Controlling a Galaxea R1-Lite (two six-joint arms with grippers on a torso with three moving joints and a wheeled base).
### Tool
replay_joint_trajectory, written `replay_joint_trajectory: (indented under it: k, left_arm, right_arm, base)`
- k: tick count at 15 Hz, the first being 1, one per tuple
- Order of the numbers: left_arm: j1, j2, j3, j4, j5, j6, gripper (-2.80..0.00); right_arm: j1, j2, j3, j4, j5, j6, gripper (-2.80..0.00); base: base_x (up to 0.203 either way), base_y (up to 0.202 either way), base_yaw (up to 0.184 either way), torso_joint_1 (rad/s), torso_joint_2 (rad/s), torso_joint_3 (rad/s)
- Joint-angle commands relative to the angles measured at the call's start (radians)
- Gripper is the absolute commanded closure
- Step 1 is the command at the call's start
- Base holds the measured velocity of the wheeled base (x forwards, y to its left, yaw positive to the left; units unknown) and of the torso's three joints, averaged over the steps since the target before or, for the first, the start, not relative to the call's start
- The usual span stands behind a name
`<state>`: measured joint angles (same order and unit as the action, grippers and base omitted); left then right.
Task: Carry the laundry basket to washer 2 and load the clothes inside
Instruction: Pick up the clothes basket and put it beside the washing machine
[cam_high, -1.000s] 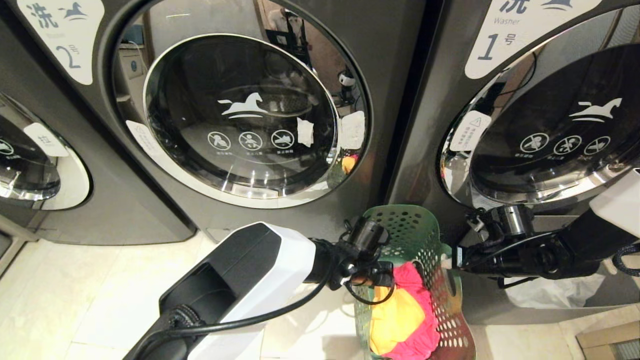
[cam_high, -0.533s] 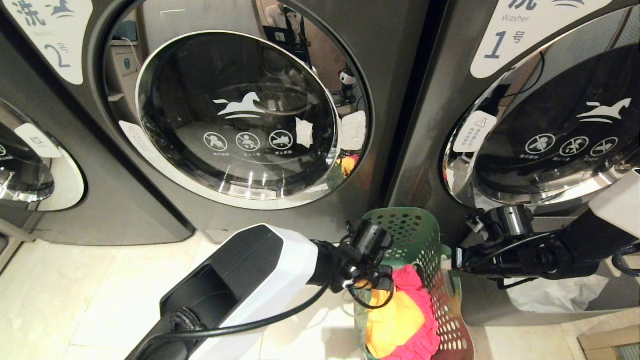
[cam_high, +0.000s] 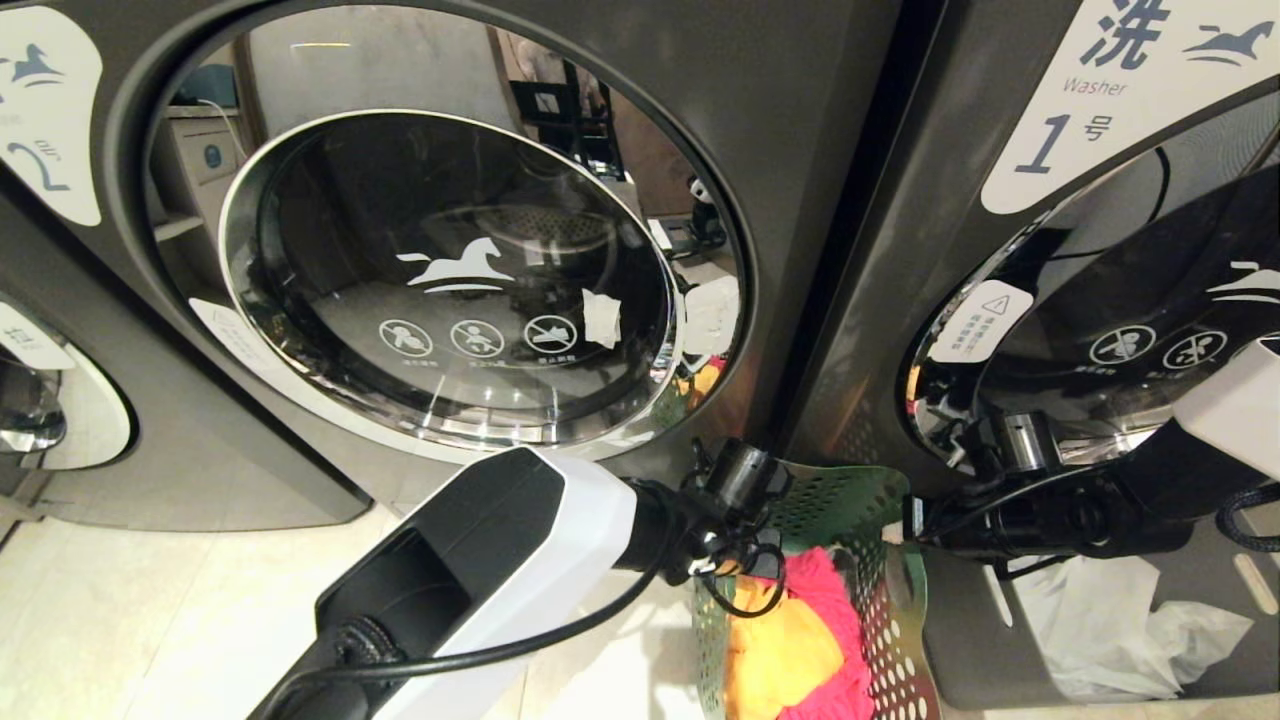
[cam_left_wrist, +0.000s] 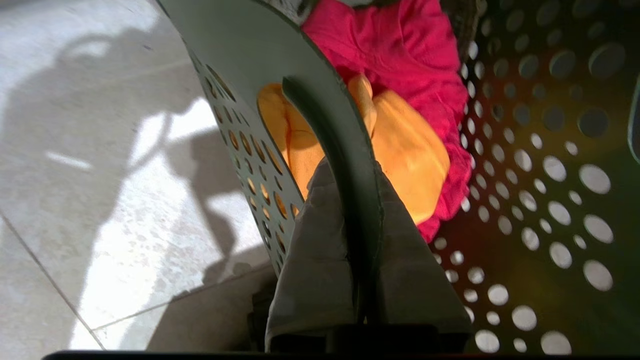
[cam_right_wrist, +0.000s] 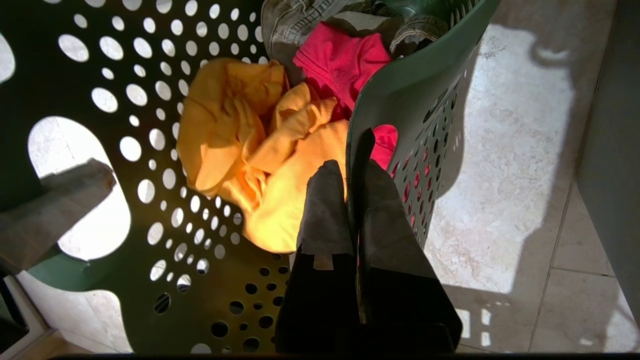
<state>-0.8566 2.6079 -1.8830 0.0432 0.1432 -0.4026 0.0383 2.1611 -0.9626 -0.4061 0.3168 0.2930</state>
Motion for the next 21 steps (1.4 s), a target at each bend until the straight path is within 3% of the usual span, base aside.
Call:
replay_joint_trajectory:
  k: [1, 21]
  left_arm:
    - [-0.004, 0.012, -0.001, -0.003, 0.009, -0.002, 0.00]
    - [-0.010, -0.001, -0.001, 0.086, 0.006, -0.011, 0.00]
  right_arm:
    - [0.000, 0.006, 0.001, -0.010, 0.002, 0.002, 0.00]
    - [0.003, 0.002, 0.013, -0.011, 0.004, 0.002, 0.00]
  base:
    - [0.000, 0.000, 0.000, 0.000, 0.00, 0.000]
    - [0.000, 0.000, 0.000, 0.000, 0.00, 0.000]
